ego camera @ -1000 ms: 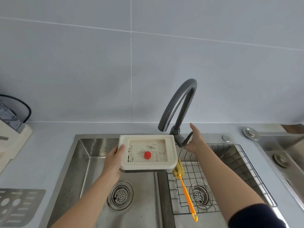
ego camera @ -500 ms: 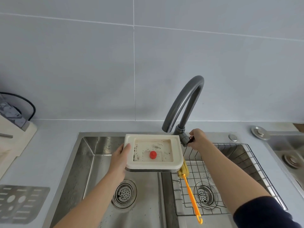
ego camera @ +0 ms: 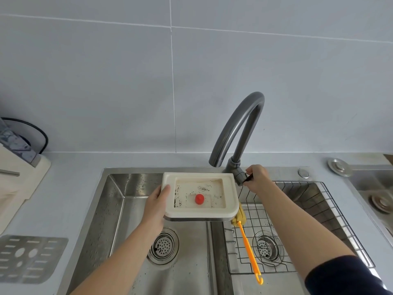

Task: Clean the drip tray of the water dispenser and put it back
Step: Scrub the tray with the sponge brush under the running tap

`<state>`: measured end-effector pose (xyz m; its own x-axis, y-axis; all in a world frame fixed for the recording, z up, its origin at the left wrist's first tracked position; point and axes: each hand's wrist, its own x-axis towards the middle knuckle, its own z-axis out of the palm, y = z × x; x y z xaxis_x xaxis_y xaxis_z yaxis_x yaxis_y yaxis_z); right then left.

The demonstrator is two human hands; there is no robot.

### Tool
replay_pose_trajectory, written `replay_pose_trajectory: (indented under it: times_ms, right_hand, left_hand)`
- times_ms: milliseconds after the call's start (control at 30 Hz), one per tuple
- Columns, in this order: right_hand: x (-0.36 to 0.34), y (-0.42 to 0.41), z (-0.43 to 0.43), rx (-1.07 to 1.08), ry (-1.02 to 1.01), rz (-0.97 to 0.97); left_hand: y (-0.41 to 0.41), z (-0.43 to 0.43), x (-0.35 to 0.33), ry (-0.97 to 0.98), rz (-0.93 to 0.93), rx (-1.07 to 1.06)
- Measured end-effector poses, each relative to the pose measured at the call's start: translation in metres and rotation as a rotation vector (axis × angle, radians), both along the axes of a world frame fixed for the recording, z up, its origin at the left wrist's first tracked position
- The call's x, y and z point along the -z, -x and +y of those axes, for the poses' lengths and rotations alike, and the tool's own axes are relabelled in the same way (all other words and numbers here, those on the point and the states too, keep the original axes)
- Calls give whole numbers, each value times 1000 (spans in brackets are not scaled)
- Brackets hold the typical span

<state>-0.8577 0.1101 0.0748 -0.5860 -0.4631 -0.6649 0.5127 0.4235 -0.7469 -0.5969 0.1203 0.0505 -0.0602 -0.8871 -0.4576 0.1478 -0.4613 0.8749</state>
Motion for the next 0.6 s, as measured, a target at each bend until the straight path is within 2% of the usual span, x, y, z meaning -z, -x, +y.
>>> replay_pose_trajectory:
  times_ms: [600]
  right_hand:
    - [3, -1, 3, 55, 67, -78]
  left_hand:
    - [-4, 5, 5, -27, 5, 10]
